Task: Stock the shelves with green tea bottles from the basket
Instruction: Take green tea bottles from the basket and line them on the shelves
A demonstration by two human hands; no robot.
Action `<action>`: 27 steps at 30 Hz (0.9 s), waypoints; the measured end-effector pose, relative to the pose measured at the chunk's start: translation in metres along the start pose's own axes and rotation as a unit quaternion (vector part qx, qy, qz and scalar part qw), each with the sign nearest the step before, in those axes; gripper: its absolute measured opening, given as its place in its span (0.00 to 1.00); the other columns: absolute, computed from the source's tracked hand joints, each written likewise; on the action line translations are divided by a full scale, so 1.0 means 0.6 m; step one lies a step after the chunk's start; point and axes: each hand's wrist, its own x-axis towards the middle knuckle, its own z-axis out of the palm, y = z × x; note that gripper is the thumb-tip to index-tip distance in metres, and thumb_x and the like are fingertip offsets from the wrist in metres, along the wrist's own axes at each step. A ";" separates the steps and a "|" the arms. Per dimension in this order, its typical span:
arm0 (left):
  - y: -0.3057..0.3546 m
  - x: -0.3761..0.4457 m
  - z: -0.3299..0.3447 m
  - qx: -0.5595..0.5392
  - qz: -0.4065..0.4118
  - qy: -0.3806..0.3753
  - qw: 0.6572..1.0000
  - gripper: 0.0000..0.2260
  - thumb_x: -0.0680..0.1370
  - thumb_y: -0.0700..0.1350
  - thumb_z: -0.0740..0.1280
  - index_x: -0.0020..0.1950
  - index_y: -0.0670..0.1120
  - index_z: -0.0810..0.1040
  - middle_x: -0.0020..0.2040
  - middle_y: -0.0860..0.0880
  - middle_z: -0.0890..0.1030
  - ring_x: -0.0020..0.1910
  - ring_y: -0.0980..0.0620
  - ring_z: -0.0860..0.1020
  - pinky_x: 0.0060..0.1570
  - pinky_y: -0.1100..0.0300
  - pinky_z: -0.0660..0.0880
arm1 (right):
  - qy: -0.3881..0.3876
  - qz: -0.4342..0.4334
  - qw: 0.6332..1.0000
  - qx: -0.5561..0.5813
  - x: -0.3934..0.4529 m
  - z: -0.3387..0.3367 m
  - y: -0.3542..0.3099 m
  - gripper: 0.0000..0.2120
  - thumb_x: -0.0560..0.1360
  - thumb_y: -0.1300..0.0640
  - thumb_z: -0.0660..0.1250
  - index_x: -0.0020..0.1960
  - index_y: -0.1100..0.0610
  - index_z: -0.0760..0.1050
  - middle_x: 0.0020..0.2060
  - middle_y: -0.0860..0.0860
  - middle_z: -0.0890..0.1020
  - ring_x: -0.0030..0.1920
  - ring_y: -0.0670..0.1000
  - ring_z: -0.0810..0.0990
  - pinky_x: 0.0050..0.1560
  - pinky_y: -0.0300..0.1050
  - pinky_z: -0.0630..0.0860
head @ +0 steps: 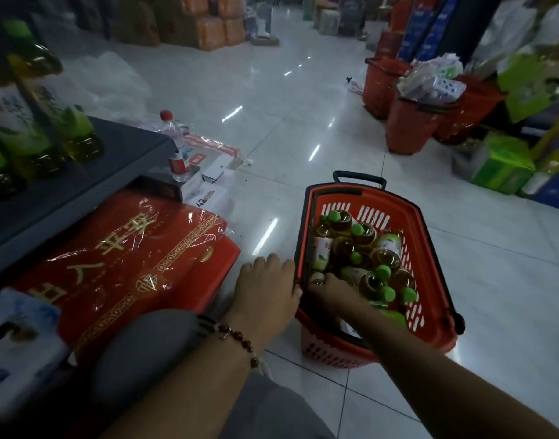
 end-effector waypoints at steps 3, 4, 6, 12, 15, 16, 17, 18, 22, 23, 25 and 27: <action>-0.008 -0.005 0.005 0.000 -0.005 -0.017 1.000 0.16 0.81 0.56 0.61 0.65 0.49 0.70 0.60 0.47 0.74 0.60 0.47 0.73 0.61 0.51 0.71 | -0.045 0.049 0.987 0.145 0.021 0.001 -0.010 0.17 0.76 0.53 0.70 0.58 0.61 0.70 0.50 0.57 0.81 0.49 0.56 0.82 0.53 0.52 0.81; -0.011 -0.007 0.006 0.002 -0.007 -0.022 1.000 0.16 0.81 0.56 0.61 0.65 0.49 0.70 0.61 0.47 0.74 0.61 0.47 0.73 0.61 0.51 0.71 | -0.062 0.057 0.982 0.170 0.023 -0.005 -0.011 0.13 0.76 0.56 0.70 0.56 0.61 0.72 0.48 0.58 0.81 0.49 0.56 0.82 0.55 0.52 0.81; -0.016 -0.012 0.007 0.006 -0.006 -0.025 1.000 0.17 0.81 0.55 0.61 0.67 0.49 0.69 0.62 0.47 0.74 0.61 0.47 0.74 0.61 0.51 0.71 | -0.083 0.056 0.974 0.201 0.022 -0.018 -0.006 0.08 0.78 0.59 0.68 0.55 0.60 0.74 0.46 0.57 0.79 0.49 0.56 0.81 0.55 0.52 0.80; -0.022 -0.026 0.007 -0.001 0.001 -0.016 1.000 0.17 0.82 0.53 0.60 0.69 0.49 0.68 0.63 0.46 0.73 0.62 0.47 0.73 0.62 0.52 0.71 | -0.106 0.065 0.942 0.310 -0.018 -0.109 0.008 0.12 0.78 0.59 0.67 0.59 0.63 0.73 0.55 0.62 0.77 0.59 0.62 0.79 0.58 0.52 0.78; -0.021 -0.031 0.004 -0.017 -0.006 0.005 1.000 0.18 0.82 0.54 0.60 0.70 0.50 0.67 0.64 0.47 0.73 0.62 0.48 0.73 0.60 0.54 0.71 | -0.115 0.041 0.941 0.316 -0.059 -0.170 -0.007 0.13 0.78 0.56 0.67 0.59 0.62 0.72 0.54 0.63 0.77 0.51 0.60 0.81 0.47 0.49 0.81; -0.021 -0.032 0.002 -0.027 -0.007 0.017 0.999 0.18 0.82 0.55 0.60 0.70 0.50 0.67 0.64 0.47 0.73 0.62 0.48 0.73 0.59 0.54 0.70 | -0.118 0.028 0.948 0.295 -0.071 -0.188 -0.014 0.16 0.79 0.54 0.66 0.61 0.62 0.71 0.55 0.63 0.77 0.50 0.60 0.82 0.43 0.47 0.81; -0.020 -0.031 0.000 -0.040 -0.007 0.029 0.999 0.19 0.82 0.55 0.59 0.71 0.50 0.67 0.65 0.47 0.73 0.62 0.49 0.73 0.59 0.55 0.70 | -0.120 0.013 0.957 0.264 -0.085 -0.205 -0.023 0.17 0.79 0.53 0.66 0.63 0.62 0.71 0.56 0.63 0.77 0.50 0.60 0.81 0.41 0.46 0.80; -0.019 -0.031 -0.002 -0.052 -0.006 0.039 0.998 0.20 0.82 0.55 0.59 0.72 0.50 0.66 0.65 0.47 0.73 0.63 0.49 0.73 0.58 0.55 0.70 | -0.122 -0.004 0.965 0.234 -0.097 -0.221 -0.031 0.18 0.79 0.52 0.66 0.64 0.62 0.71 0.57 0.63 0.77 0.52 0.60 0.81 0.42 0.46 0.80; -0.017 -0.029 -0.020 -0.124 -0.012 0.073 0.989 0.30 0.80 0.60 0.62 0.79 0.53 0.56 0.75 0.47 0.65 0.72 0.47 0.67 0.66 0.53 0.68 | -0.138 -0.073 0.971 0.181 -0.167 -0.277 -0.085 0.16 0.78 0.54 0.66 0.62 0.60 0.74 0.56 0.62 0.79 0.51 0.61 0.83 0.42 0.47 0.81; -0.017 -0.027 -0.028 -0.169 -0.007 0.075 0.983 0.33 0.79 0.61 0.64 0.79 0.55 0.54 0.78 0.48 0.62 0.74 0.48 0.63 0.69 0.51 0.66 | -0.143 -0.088 0.971 0.172 -0.189 -0.286 -0.101 0.13 0.78 0.55 0.65 0.60 0.59 0.74 0.56 0.62 0.80 0.50 0.60 0.84 0.41 0.46 0.81; -0.020 -0.025 -0.050 -0.290 0.016 0.069 0.954 0.38 0.75 0.62 0.69 0.79 0.58 0.54 0.78 0.51 0.61 0.76 0.50 0.62 0.71 0.49 0.67 | -0.158 -0.118 0.969 0.148 -0.227 -0.296 -0.132 0.11 0.79 0.55 0.63 0.59 0.58 0.74 0.53 0.62 0.82 0.47 0.60 0.84 0.39 0.45 0.80; -0.032 -0.031 -0.074 -0.383 0.040 0.090 0.919 0.38 0.70 0.62 0.74 0.76 0.60 0.60 0.71 0.55 0.72 0.68 0.55 0.72 0.64 0.49 0.75 | -0.177 -0.157 0.962 0.134 -0.259 -0.297 -0.164 0.13 0.79 0.52 0.62 0.60 0.58 0.75 0.50 0.63 0.84 0.44 0.60 0.84 0.37 0.44 0.80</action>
